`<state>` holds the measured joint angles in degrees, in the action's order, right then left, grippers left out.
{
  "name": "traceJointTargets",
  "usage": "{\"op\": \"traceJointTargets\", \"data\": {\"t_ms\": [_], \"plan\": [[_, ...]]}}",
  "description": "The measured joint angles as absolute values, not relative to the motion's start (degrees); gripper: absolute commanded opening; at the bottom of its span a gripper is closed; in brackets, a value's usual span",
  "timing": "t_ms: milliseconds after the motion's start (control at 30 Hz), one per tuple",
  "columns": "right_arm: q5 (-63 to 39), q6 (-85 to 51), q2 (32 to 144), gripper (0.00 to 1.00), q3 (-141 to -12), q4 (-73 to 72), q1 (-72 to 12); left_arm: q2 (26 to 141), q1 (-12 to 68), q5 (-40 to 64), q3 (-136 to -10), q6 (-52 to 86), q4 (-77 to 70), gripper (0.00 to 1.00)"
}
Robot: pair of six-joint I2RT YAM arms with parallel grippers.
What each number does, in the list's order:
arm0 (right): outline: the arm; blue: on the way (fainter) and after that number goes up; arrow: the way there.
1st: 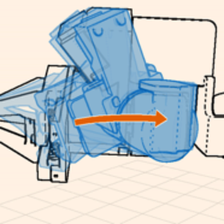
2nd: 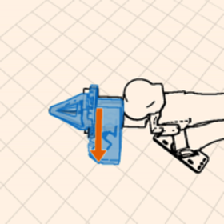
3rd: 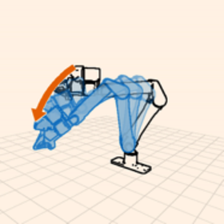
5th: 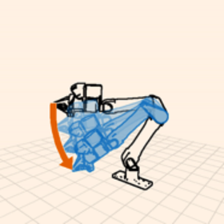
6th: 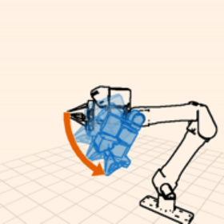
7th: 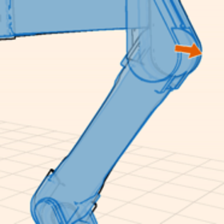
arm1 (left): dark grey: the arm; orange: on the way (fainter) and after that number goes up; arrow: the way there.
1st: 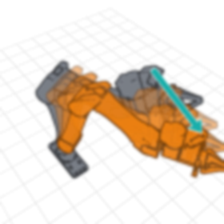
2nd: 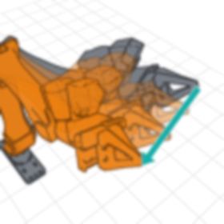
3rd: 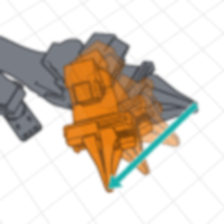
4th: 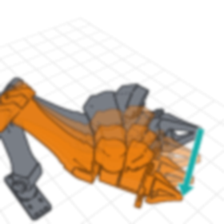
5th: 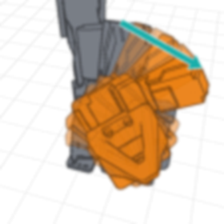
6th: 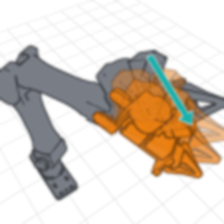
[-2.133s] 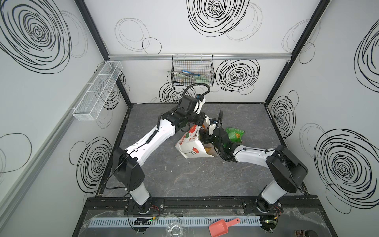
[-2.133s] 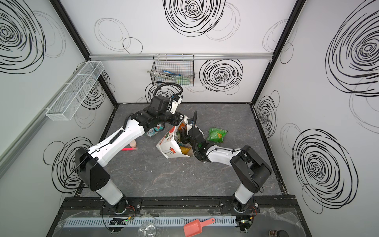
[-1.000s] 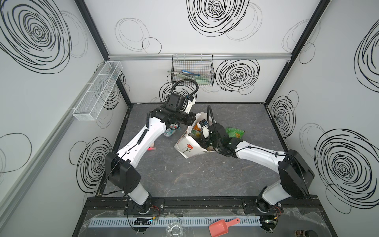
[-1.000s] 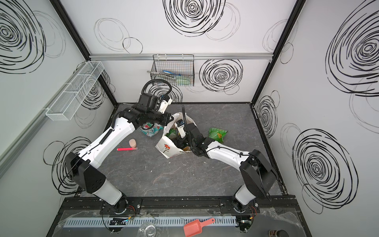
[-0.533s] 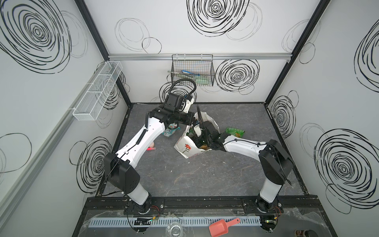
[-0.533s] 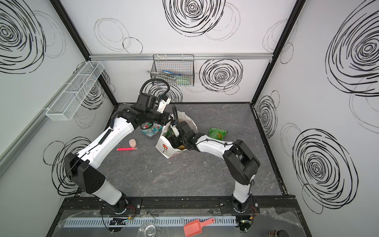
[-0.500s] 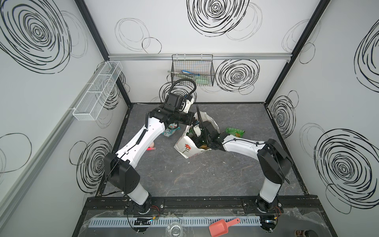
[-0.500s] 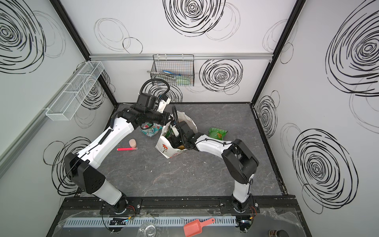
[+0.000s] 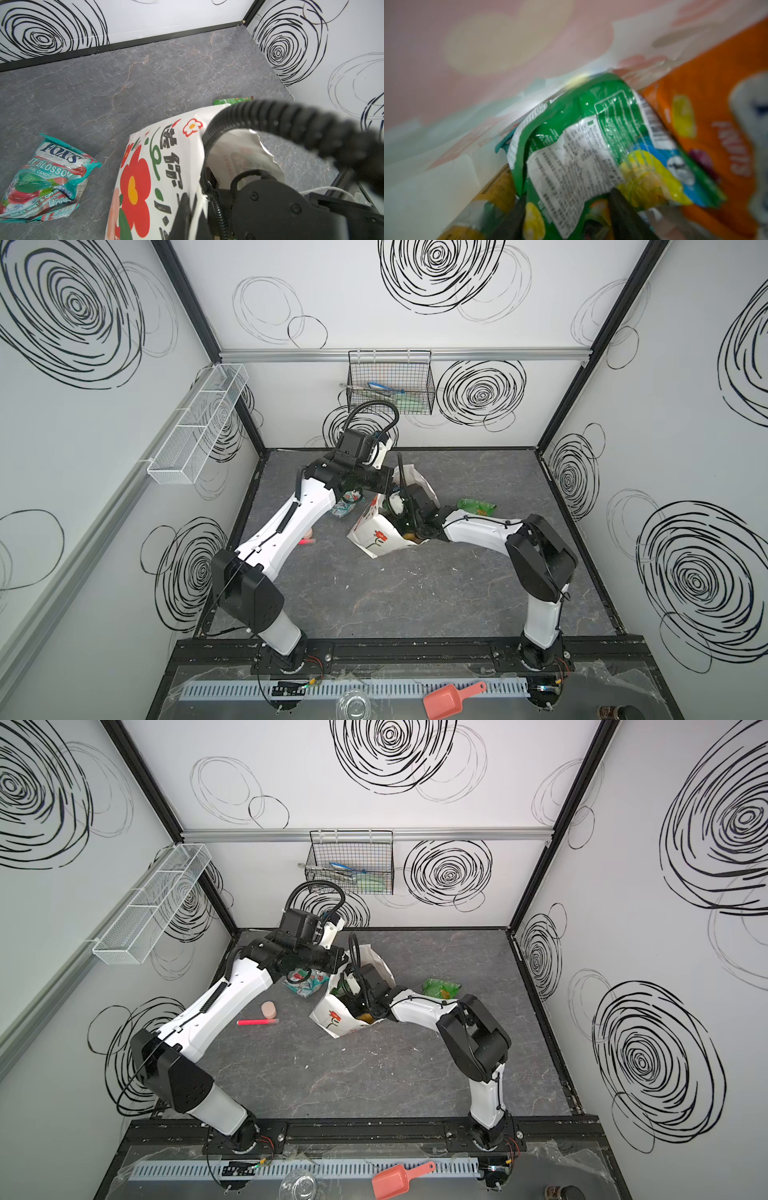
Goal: Take the snacks out of the paper bag
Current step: Pick up the snack from the paper bag.
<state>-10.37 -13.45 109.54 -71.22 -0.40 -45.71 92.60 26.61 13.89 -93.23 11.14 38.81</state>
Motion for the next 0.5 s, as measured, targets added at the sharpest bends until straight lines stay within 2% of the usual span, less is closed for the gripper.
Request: {"op": "traceJointTargets", "data": {"t_ms": [67, 100, 267, 367, 500], "plan": [[-10.7, -13.8, 109.5, 0.23, -71.2, -0.4, -45.7, 92.6, 26.6, 13.7, -93.2, 11.1, 38.7, 0.00], [-10.9, -14.0, 109.4, 0.19, -71.2, -0.4, -45.7, 92.6, 26.6, 13.6, -93.2, 11.1, 38.7, 0.00], [-10.8, -14.2, 108.5, 0.07, -71.1, 0.0, -45.7, 92.6, 26.6, 13.5, -93.2, 11.1, 38.4, 0.00], [-10.9, -14.3, 107.1, 0.00, -70.9, 2.2, -45.7, 92.6, 26.6, 13.5, -93.1, 11.1, 38.4, 0.00], [-11.0, -14.5, 104.3, 0.00, -70.6, 5.9, -45.7, 92.6, 26.6, 13.6, -93.0, 11.1, 38.4, 0.00]]}}
